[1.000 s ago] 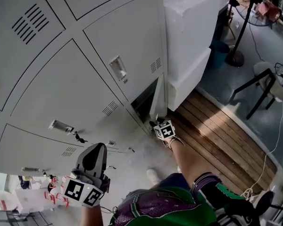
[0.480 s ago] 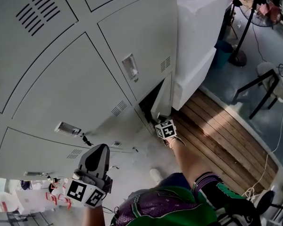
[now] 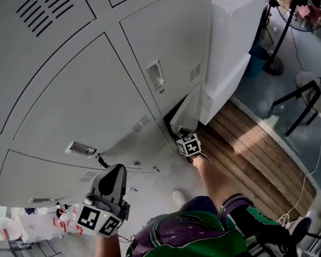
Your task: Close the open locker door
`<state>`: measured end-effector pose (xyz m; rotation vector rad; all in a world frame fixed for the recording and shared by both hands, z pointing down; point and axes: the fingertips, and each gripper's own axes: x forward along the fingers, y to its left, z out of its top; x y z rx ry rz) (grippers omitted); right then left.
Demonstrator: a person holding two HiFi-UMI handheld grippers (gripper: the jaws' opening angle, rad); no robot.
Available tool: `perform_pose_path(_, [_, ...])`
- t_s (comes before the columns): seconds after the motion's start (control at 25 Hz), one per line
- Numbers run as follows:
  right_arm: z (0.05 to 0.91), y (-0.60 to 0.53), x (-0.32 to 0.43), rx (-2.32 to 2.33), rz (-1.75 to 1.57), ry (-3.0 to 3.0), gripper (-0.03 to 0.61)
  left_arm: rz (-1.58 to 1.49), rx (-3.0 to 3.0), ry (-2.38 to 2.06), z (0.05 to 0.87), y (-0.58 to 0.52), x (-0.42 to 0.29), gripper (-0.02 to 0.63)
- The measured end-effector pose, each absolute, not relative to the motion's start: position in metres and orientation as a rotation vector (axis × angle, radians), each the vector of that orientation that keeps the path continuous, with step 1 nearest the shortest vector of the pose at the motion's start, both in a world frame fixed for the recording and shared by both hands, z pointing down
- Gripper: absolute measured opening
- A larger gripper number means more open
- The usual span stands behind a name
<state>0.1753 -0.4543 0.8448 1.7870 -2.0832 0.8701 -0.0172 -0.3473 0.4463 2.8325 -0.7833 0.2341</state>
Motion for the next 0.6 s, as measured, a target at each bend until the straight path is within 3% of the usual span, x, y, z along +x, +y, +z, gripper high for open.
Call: perform_pose_path(0.6, [0.837,-0.477,0.166,1.685,0.823,-2.155,0.193,0.251,2.818,-0.784,0.454,-0.368,-0.019,0.021])
